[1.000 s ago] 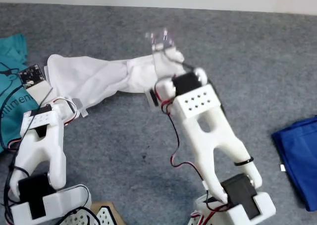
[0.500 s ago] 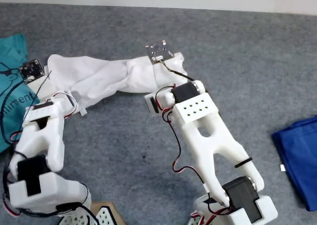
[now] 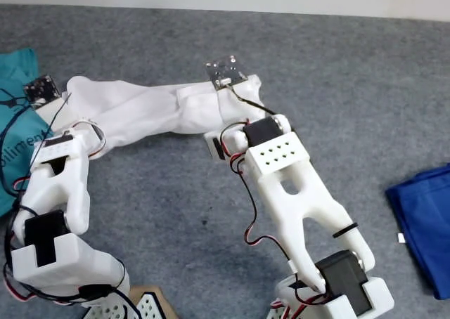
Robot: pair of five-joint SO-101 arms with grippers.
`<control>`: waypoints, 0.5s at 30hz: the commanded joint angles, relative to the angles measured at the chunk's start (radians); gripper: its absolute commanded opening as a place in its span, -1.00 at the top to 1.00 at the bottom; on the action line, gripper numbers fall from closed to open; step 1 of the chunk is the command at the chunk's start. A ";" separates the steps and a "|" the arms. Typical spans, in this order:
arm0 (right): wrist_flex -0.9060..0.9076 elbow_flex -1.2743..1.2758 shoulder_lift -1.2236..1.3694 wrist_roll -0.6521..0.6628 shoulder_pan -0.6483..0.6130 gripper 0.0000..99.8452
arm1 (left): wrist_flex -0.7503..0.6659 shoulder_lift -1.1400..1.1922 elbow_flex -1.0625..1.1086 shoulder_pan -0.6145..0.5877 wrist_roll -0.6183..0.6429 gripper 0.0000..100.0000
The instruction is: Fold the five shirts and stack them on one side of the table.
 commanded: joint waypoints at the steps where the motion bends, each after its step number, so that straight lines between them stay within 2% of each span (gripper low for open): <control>1: -0.022 -0.004 -0.036 0.009 0.004 0.98 | -0.018 -0.091 -0.044 0.024 0.057 0.81; 15: -0.022 -0.004 -0.036 0.009 0.004 0.98 | -0.020 -0.162 -0.194 0.068 0.061 0.80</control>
